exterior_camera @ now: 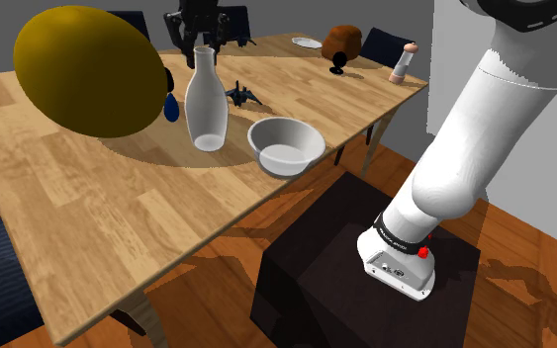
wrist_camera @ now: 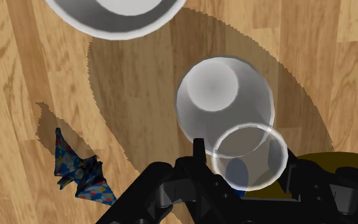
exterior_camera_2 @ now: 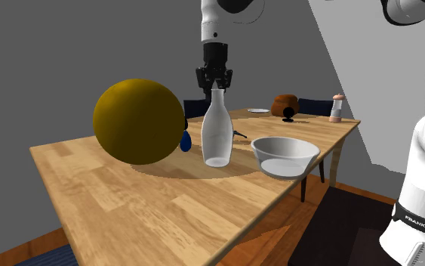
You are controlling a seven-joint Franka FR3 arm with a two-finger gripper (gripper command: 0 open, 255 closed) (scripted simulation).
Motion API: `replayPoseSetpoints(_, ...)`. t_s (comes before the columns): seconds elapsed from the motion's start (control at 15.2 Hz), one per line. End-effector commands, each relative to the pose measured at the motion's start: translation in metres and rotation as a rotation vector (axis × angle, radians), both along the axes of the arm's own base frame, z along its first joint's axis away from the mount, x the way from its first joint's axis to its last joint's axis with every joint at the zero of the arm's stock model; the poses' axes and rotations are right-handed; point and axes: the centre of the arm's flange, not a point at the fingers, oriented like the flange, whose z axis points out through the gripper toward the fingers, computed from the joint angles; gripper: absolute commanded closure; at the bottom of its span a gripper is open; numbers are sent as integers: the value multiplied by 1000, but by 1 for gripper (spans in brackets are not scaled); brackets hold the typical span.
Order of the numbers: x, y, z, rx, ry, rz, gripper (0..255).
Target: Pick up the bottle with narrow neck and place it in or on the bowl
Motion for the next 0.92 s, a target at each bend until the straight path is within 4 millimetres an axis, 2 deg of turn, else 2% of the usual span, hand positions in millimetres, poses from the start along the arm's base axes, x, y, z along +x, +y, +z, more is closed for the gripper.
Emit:
replayPoseSetpoints(0.0,0,0,0,0,0,0,255)
replayPoseSetpoints(0.13,0,0,0,0,-1,0,255)
replayPoseSetpoints(0.86,0,0,58,0,-1,0,255)
